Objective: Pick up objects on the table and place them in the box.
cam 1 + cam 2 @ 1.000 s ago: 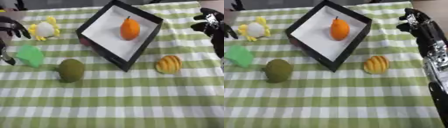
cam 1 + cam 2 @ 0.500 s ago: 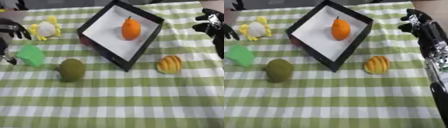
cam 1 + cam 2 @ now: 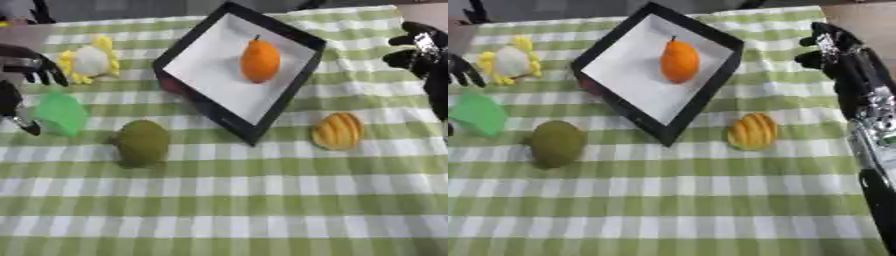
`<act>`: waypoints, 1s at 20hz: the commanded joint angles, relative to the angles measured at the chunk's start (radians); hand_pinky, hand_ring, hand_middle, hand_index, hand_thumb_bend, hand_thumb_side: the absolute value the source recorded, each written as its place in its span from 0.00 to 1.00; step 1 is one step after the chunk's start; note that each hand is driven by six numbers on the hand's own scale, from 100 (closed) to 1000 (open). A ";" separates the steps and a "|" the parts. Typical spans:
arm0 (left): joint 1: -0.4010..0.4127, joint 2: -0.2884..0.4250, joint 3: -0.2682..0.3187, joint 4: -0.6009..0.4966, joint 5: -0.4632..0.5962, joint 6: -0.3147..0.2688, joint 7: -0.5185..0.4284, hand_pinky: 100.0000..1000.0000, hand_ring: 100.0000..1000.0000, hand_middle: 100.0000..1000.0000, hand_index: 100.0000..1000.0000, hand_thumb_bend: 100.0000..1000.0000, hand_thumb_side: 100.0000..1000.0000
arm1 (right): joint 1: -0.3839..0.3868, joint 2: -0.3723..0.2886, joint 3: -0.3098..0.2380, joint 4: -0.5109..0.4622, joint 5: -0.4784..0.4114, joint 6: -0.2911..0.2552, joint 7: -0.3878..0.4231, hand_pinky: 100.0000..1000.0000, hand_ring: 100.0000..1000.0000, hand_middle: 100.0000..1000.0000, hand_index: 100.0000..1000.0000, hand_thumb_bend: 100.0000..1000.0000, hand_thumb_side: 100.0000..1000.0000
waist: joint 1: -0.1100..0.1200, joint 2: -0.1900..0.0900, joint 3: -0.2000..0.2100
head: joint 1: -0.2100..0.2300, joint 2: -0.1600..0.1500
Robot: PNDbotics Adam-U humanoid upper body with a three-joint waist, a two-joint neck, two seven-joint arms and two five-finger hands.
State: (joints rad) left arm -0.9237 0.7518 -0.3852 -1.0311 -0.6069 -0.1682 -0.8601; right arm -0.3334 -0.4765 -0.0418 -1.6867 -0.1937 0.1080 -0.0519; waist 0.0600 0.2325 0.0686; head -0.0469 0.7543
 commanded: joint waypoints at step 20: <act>-0.013 -0.029 0.010 0.066 -0.042 -0.028 0.063 0.71 0.70 0.65 0.76 0.60 0.00 | -0.004 -0.009 -0.007 -0.007 0.005 0.000 0.003 0.74 0.61 0.66 0.85 0.00 0.69 | -0.003 0.002 -0.006 | -0.002 -0.011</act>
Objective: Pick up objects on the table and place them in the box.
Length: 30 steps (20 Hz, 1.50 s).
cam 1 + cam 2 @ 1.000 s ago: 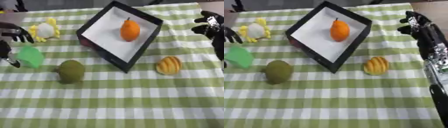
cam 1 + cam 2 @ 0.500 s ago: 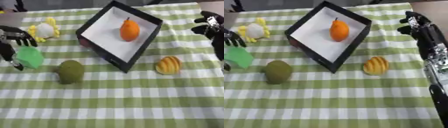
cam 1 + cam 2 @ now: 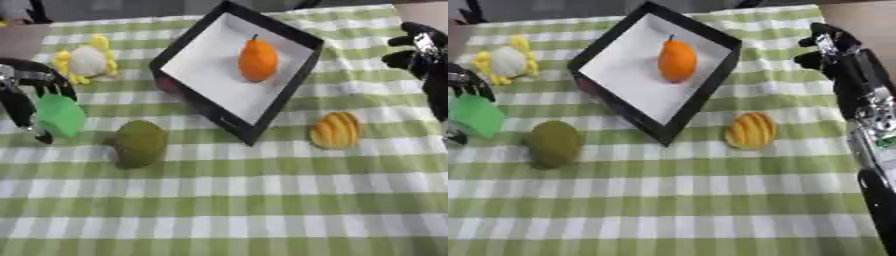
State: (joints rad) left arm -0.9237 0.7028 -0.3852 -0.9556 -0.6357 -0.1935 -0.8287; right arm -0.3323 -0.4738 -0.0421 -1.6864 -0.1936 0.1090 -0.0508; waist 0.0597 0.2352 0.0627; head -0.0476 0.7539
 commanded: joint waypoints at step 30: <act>-0.014 0.170 0.048 -0.377 -0.002 0.061 0.092 0.63 0.58 0.50 0.60 0.60 0.00 | 0.000 -0.029 -0.010 -0.007 0.005 -0.006 0.009 0.74 0.61 0.66 0.85 0.00 0.68 | 0.010 -0.010 0.001 | -0.023 -0.010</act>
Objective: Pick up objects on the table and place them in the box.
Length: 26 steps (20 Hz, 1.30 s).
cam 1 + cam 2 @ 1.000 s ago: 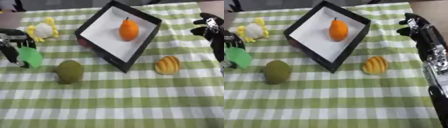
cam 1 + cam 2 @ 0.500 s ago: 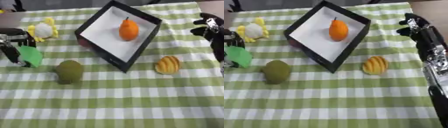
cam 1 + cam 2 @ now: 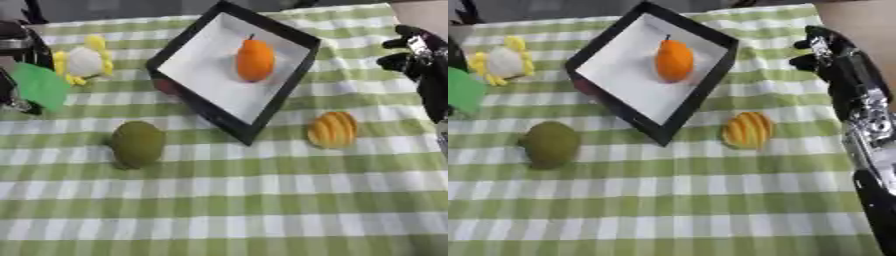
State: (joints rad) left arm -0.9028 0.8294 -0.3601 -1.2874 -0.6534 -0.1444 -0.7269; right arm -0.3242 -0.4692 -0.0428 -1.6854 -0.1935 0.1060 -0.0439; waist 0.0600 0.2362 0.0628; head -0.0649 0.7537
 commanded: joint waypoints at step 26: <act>-0.521 -0.504 0.054 0.392 -0.275 -0.084 0.028 0.64 0.57 0.51 0.61 0.61 0.00 | -0.072 -0.003 0.007 -0.008 -0.021 0.018 -0.003 0.75 0.63 0.68 0.87 0.00 0.69 | 0.020 -0.020 -0.076 | 0.035 -0.012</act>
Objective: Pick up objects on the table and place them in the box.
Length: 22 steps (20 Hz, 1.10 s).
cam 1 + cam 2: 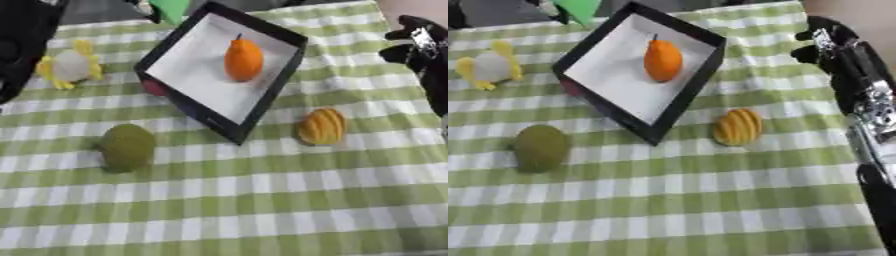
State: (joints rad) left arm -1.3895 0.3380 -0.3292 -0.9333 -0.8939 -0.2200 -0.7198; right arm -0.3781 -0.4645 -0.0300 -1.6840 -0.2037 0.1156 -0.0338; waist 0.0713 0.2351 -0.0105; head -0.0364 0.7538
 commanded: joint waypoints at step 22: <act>0.025 -0.110 0.081 0.268 -0.124 -0.047 0.143 0.63 0.57 0.51 0.61 0.57 0.00 | -0.061 0.020 -0.011 -0.026 -0.029 0.067 -0.160 0.76 0.68 0.74 0.89 0.00 0.71 | 0.010 -0.012 -0.037 | 0.022 -0.033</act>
State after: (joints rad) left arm -1.3456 0.2186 -0.2587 -0.6591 -1.0127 -0.2655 -0.5870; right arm -0.4236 -0.4321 -0.0362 -1.6877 -0.2293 0.1800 -0.1924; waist 0.0737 0.2362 -0.0472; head -0.0158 0.7358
